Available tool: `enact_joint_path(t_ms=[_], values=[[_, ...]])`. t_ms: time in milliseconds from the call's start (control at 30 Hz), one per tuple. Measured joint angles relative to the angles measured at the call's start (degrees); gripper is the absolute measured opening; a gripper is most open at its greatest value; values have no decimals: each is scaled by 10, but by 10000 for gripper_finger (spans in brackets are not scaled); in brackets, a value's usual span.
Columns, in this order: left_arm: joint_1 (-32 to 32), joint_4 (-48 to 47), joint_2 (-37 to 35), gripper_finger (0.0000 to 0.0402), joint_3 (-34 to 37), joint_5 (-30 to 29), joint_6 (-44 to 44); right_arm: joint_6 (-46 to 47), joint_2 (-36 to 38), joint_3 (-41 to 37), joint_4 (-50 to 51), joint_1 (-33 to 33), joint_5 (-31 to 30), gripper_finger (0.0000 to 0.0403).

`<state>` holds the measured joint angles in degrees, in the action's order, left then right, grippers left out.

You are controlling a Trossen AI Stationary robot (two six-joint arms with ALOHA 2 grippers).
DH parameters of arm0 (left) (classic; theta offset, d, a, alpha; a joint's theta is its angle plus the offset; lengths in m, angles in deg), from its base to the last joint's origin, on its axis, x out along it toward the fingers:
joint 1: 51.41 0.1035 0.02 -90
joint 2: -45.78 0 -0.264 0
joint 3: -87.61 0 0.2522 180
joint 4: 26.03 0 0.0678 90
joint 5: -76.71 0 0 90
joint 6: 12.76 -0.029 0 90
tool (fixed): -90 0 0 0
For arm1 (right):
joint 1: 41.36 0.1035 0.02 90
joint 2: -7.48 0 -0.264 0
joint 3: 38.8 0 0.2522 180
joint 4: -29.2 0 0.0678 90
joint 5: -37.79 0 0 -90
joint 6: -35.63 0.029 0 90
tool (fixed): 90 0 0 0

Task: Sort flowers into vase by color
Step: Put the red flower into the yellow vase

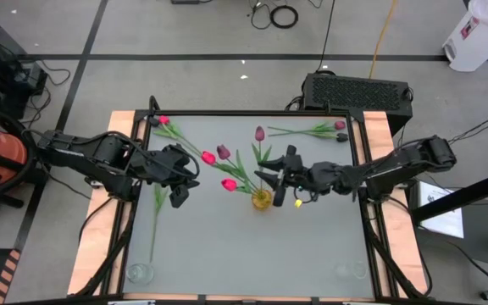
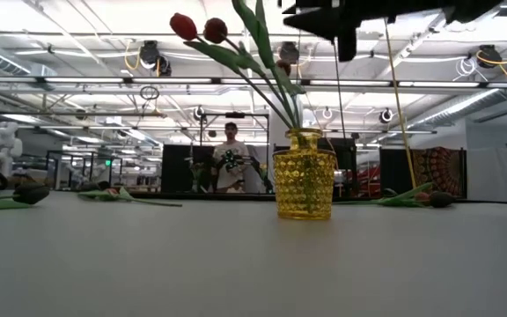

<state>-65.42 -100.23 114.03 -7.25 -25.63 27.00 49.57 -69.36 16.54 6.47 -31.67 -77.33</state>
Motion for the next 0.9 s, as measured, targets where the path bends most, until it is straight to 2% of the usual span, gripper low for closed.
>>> enact_joint_path(t_ms=[333,667,900], values=[[0,-16,0,123,0,-17,-11,1,107,0,17,16,0,144],[0,-32,-12,123,0,-20,-16,17,207,0,75,21,0,144],[0,-34,-53,123,0,-76,-29,19,271,0,118,21,-4,111]])
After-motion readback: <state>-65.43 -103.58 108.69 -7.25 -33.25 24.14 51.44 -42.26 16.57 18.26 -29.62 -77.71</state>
